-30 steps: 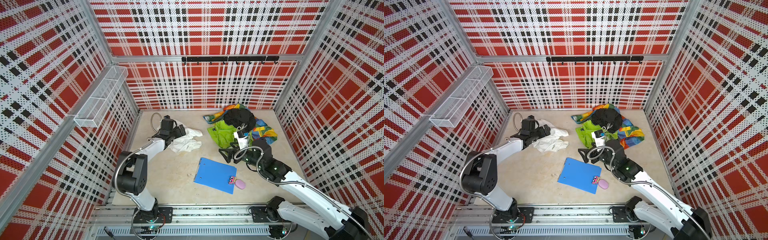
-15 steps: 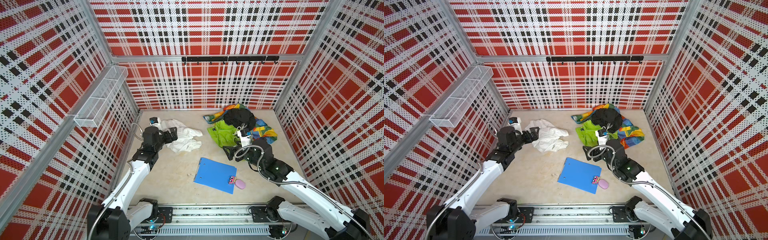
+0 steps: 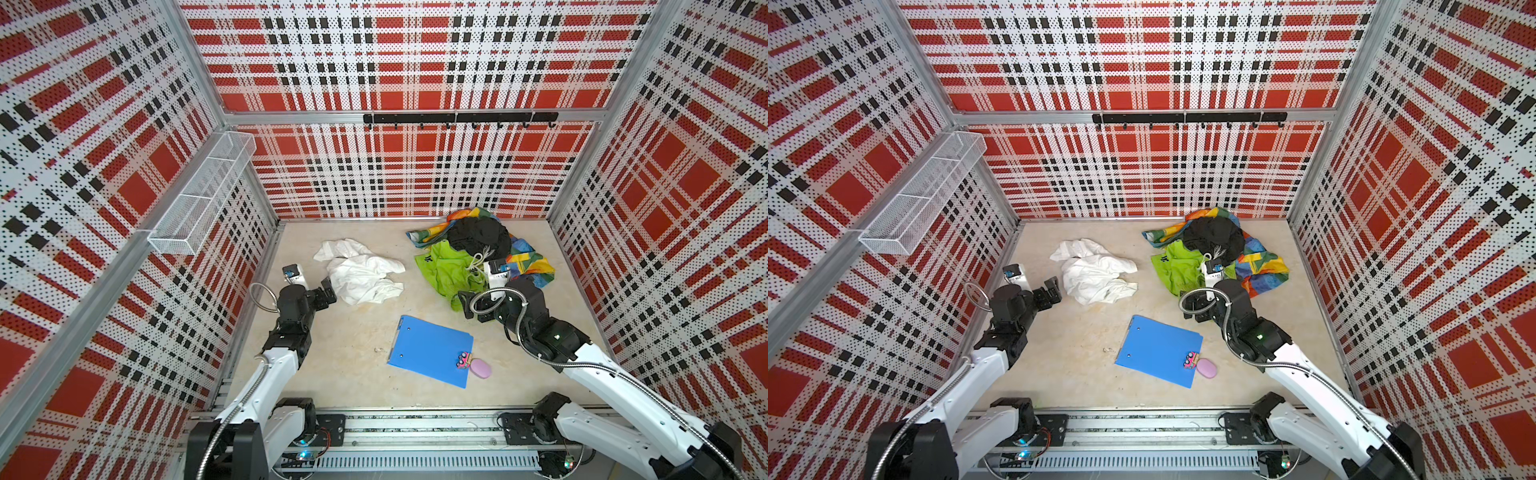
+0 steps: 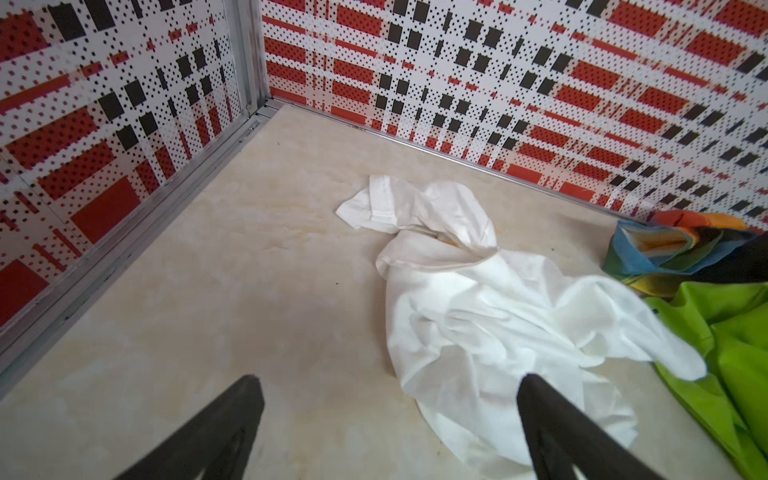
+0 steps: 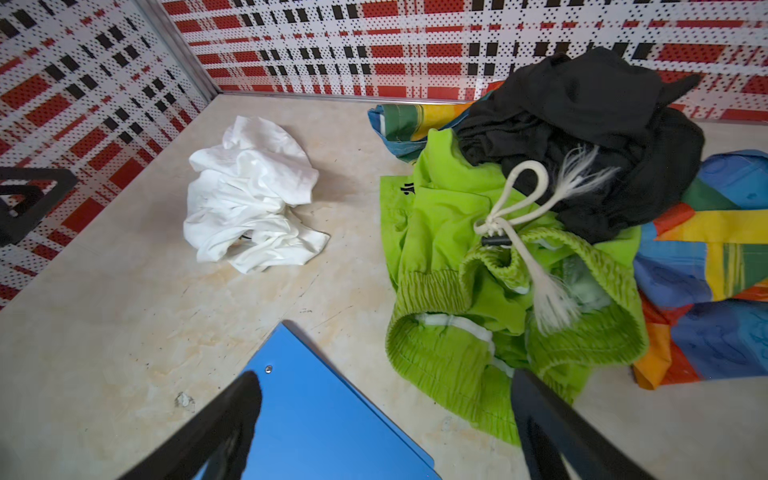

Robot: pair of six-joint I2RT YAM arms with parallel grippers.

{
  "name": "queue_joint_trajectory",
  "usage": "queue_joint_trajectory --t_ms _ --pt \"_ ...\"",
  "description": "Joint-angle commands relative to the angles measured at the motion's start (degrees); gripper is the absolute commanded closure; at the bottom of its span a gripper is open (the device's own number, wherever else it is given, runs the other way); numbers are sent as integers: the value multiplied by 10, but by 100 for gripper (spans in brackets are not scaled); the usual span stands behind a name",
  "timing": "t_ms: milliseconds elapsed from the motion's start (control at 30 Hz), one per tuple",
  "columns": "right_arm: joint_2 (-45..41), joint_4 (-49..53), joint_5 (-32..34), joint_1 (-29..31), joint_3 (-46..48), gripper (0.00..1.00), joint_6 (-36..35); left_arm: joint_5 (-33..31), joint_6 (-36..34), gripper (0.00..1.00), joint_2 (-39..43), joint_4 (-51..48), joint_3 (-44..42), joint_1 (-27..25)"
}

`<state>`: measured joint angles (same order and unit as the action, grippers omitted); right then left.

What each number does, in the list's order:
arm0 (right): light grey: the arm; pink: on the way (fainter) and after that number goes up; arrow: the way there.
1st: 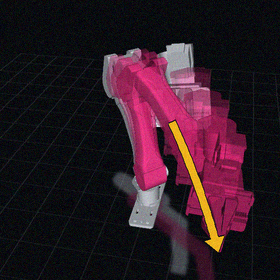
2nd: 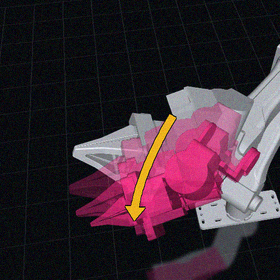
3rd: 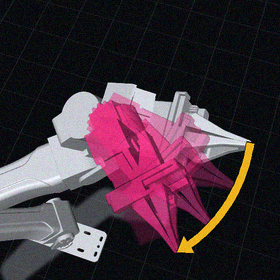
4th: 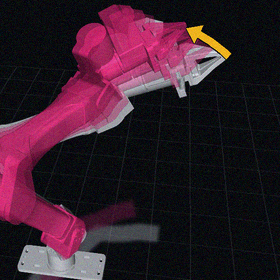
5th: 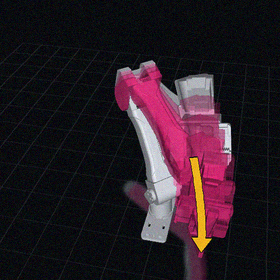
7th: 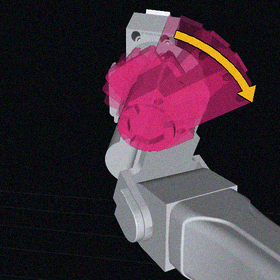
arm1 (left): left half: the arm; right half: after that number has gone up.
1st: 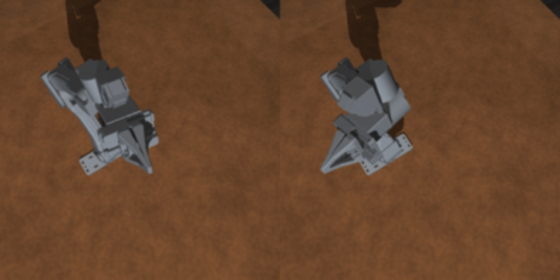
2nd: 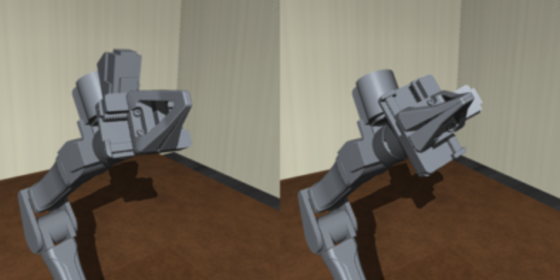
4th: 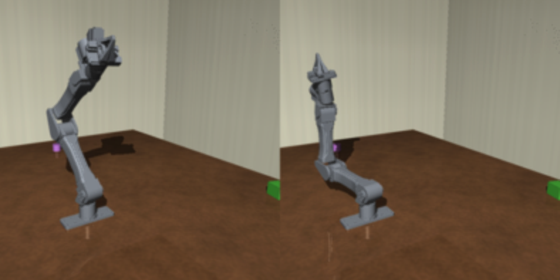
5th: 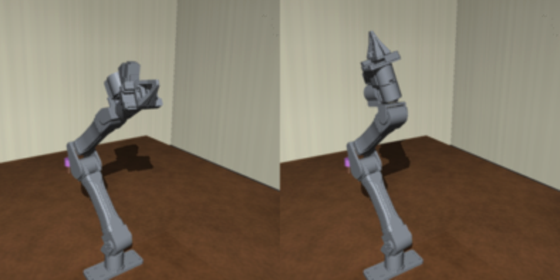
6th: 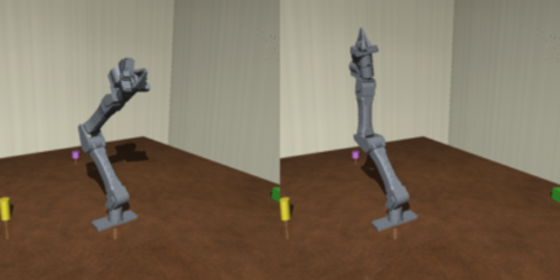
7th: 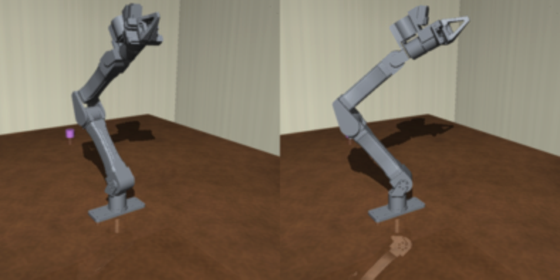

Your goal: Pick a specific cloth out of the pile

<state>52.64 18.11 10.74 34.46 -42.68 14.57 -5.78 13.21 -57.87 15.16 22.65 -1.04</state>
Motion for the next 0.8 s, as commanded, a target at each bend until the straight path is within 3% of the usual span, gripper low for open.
queue_joint_trajectory --t_ms 0,167,333,767 --pt "-12 9 50 -3 -10 0 1 -18 -65 1 -18 163 -37 4" --pt "-15 16 81 -9 -7 0 4 -19 -94 1 -89 266 -64 -1" --pt "-14 -12 158 -23 21 0 11 -8 -115 1 -155 369 -80 -7" --pt "-4 -180 49 -197 115 0 -16 1 -137 1 -313 510 -57 -3"
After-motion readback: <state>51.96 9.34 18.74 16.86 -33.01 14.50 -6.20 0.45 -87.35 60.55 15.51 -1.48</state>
